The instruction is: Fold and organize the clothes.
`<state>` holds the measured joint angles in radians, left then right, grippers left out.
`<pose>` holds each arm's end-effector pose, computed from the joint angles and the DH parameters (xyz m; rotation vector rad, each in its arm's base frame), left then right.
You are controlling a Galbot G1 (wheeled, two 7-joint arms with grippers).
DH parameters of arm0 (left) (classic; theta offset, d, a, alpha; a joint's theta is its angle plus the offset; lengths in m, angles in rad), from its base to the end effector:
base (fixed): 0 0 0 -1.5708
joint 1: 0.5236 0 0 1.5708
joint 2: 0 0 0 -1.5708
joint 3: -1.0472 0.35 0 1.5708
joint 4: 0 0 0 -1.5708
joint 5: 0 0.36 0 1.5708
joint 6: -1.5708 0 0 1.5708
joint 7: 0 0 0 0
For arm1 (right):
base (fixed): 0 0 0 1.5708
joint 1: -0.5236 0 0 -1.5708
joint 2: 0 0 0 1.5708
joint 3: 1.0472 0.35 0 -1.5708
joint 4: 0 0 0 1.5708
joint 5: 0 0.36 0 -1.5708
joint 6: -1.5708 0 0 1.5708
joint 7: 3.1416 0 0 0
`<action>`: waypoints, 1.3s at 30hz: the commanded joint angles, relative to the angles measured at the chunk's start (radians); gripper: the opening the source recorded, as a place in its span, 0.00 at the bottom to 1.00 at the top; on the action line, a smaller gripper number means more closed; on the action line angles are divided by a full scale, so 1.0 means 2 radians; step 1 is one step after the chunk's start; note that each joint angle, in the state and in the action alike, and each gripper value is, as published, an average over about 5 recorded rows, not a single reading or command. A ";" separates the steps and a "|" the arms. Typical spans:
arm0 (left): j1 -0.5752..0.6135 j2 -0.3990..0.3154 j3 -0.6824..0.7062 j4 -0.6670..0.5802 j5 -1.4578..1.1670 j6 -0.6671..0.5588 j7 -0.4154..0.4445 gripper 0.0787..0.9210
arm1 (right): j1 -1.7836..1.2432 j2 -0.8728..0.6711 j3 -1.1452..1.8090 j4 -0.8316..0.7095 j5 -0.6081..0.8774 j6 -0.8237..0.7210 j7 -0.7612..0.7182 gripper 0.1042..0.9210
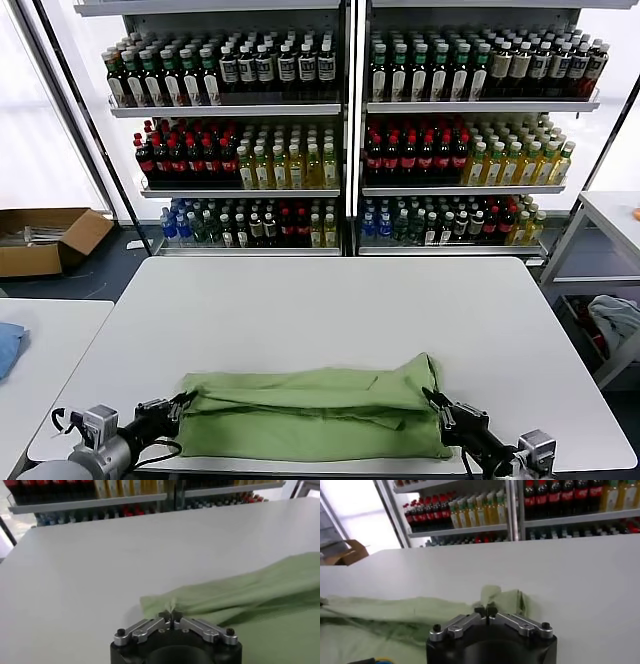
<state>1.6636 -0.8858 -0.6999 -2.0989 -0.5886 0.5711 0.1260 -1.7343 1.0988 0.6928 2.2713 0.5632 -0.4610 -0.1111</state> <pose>0.1943 0.1489 -0.2554 -0.3850 -2.4460 -0.1230 0.1565 -0.0949 -0.2370 0.4185 -2.6545 -0.1033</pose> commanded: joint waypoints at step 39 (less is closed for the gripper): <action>0.023 -0.199 0.076 -0.009 0.062 -0.052 -0.207 0.87 | 0.022 0.020 0.185 -0.055 0.070 0.084 -0.017 0.88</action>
<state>1.7087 -1.2268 -0.5912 -2.1402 -0.5218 0.4763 -0.2579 -1.6921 1.1347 1.0501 2.1614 0.6823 -0.2967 -0.1428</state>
